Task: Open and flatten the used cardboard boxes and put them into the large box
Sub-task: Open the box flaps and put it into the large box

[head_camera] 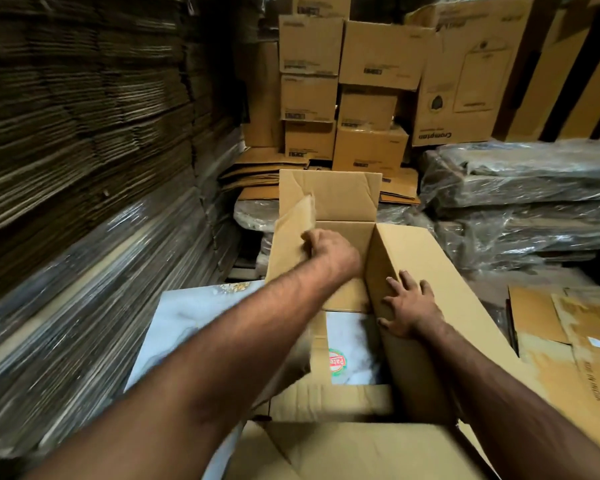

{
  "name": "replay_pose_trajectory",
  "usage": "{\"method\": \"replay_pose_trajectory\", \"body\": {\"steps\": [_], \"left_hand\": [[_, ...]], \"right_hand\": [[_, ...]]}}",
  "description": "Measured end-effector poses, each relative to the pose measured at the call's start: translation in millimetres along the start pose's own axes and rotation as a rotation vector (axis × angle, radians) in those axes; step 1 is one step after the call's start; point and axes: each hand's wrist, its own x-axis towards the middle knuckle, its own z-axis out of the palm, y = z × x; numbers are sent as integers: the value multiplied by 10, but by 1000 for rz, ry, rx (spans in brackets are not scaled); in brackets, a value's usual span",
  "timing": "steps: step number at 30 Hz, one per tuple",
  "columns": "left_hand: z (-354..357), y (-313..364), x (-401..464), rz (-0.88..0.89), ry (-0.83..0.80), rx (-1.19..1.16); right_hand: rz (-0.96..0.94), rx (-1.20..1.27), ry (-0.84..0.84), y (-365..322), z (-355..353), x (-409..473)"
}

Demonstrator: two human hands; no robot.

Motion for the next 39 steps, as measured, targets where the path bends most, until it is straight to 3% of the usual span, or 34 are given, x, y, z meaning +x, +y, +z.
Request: {"method": "replay_pose_trajectory", "body": {"steps": [4, 8, 11, 14, 17, 20, 23, 27, 39], "left_hand": [[-114, -702, -22, -166, -35, -44], [340, -1180, 118, -348, -318, -120], [891, -1165, 154, -323, -484, -337], [1397, -856, 42, -309, -367, -569], [1699, -735, 73, -441, -267, -945], [1773, -770, 84, -460, -232, -1158], [1889, -720, 112, -470, -191, -1360], [1923, -709, -46, -393, -191, -1510], [1504, -1149, -195, -483, 224, -1769]], "right_hand": [[-7, -11, 25, -18, 5, -1], [-6, 20, 46, -17, 36, 28], [-3, 146, 79, -9, 58, 39], [71, 391, 114, 1, 93, 58], [304, 657, 162, -7, 145, 56], [520, 742, 60, -34, 138, 20], [497, 743, -30, -35, 89, 3], [461, 787, -22, -69, 5, -40], [340, 820, 356, -89, -795, 78]]}}
